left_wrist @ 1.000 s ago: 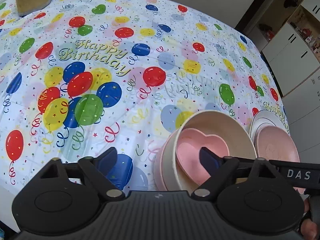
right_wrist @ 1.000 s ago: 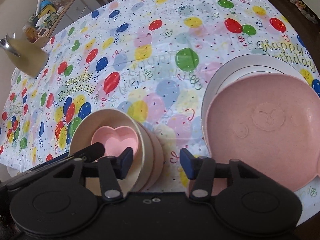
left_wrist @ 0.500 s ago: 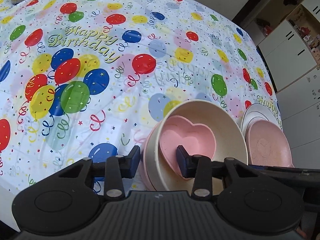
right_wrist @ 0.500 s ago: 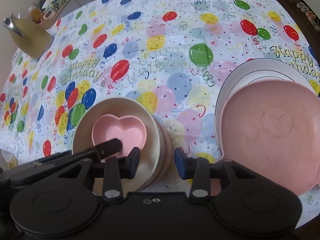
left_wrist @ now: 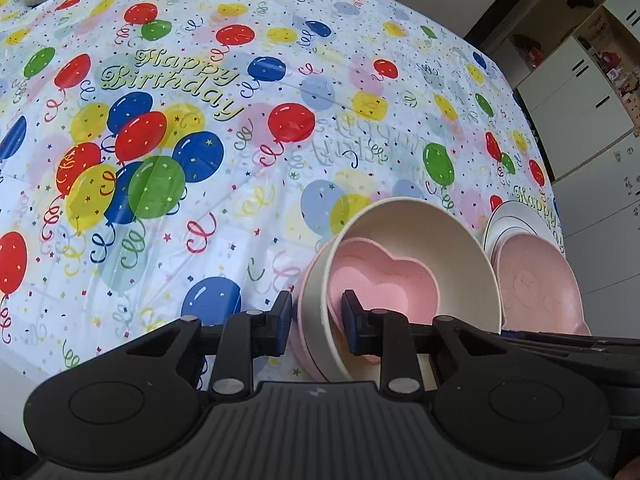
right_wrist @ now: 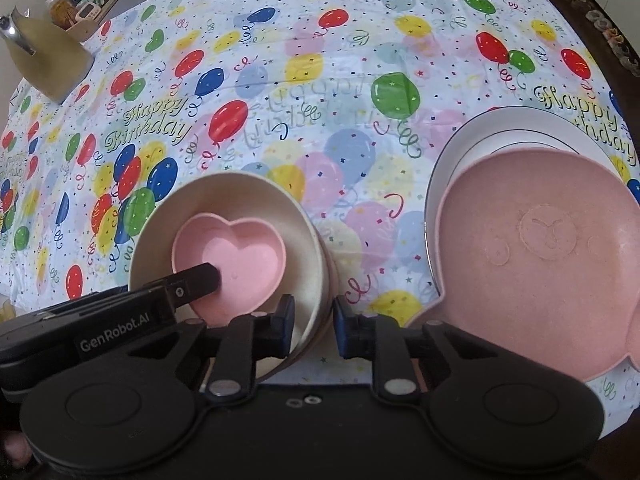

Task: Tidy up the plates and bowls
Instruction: 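Lift the nested bowl stack and carry it over the pink mouse plate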

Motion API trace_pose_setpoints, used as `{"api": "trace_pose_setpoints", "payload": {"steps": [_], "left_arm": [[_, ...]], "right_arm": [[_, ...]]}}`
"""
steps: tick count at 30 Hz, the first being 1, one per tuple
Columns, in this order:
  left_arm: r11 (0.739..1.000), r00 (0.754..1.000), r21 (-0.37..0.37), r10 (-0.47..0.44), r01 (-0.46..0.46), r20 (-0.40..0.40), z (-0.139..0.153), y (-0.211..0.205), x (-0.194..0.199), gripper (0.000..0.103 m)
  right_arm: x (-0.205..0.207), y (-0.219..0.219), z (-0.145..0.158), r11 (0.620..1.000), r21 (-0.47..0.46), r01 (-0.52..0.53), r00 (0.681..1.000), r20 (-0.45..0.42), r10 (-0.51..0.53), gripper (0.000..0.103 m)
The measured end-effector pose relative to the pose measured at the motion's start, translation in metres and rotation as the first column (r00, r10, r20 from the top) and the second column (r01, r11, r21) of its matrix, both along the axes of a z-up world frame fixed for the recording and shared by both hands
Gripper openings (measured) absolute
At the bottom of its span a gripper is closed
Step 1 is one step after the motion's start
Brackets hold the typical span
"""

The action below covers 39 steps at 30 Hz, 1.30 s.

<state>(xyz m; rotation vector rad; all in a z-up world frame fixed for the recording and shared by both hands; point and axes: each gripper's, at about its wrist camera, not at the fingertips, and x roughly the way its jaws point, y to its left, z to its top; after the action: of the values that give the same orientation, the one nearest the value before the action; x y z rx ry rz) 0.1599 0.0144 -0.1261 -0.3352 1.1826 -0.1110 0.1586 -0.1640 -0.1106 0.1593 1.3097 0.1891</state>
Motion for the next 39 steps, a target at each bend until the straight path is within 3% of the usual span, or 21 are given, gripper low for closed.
{"api": "trace_pose_setpoints", "payload": {"steps": [24,39], "left_arm": [[0.997,0.99,0.02,-0.076,0.074,0.119,0.074,-0.031,-0.015,0.026],[0.991,0.979,0.043,-0.135,0.13,0.154,0.103,-0.1,-0.012,0.026]], "right_arm": [[-0.023,-0.015,0.068,0.998,-0.043,0.036,0.993,0.114,-0.031,0.018],[-0.029,-0.07,0.101,0.997,-0.049,0.051,0.984,0.176,-0.042,0.018]]}}
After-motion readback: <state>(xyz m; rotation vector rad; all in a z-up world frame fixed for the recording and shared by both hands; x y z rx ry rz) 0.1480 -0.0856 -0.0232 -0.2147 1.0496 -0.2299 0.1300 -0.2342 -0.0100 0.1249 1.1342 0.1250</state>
